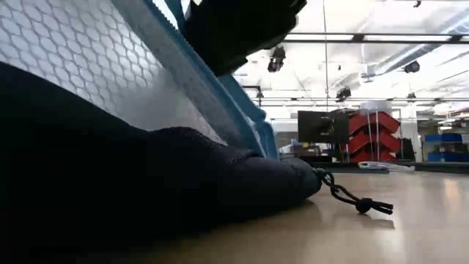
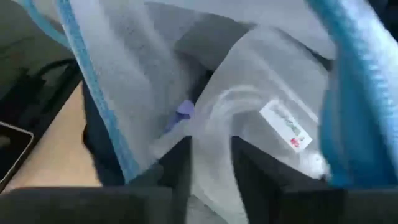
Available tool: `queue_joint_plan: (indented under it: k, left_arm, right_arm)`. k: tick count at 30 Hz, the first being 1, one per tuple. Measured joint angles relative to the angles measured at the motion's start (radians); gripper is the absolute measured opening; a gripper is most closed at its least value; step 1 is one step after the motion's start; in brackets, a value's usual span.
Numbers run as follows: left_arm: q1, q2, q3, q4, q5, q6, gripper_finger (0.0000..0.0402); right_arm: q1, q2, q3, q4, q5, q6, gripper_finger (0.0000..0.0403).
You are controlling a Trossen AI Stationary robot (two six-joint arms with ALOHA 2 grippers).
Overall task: Unpack backpack
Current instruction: Close the white zip bag
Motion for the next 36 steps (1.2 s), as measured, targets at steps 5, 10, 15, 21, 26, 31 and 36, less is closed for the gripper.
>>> queue_joint_plan:
  k: [5, 10, 15, 21, 26, 31, 36]
  left_arm:
    - [-0.007, -0.002, 0.059, -0.016, -0.002, -0.003, 0.0098]
    - [-0.011, -0.006, 0.153, -0.146, -0.004, 0.007, 0.0109]
    - [-0.014, -0.006, 0.239, -0.333, -0.076, -0.01, 0.0103]
    - [-0.064, -0.003, 0.284, -0.354, -0.102, -0.047, 0.0102]
    - [-0.172, 0.063, 0.288, -0.293, -0.262, -0.056, 0.0101]
    - [-0.253, 0.215, 0.353, -0.28, -0.397, -0.117, 0.01]
    - [-0.289, 0.389, 0.469, -0.318, -0.359, -0.112, 0.0095]
  right_arm:
    - [0.056, -0.008, 0.082, -0.112, 0.007, -0.013, 0.0193]
    - [0.127, 0.001, 0.164, -0.09, 0.021, -0.005, 0.021]
    - [0.199, 0.03, 0.174, -0.11, 0.159, 0.127, 0.0199]
    - [0.28, 0.058, 0.173, -0.133, 0.182, 0.398, 0.0178]
    - [0.314, 0.097, 0.173, -0.12, 0.199, 0.487, 0.0165]
    - [0.292, 0.125, 0.173, -0.063, 0.283, 0.451, 0.0149]
    - [0.232, 0.112, 0.172, 0.057, 0.309, 0.361, 0.0131]
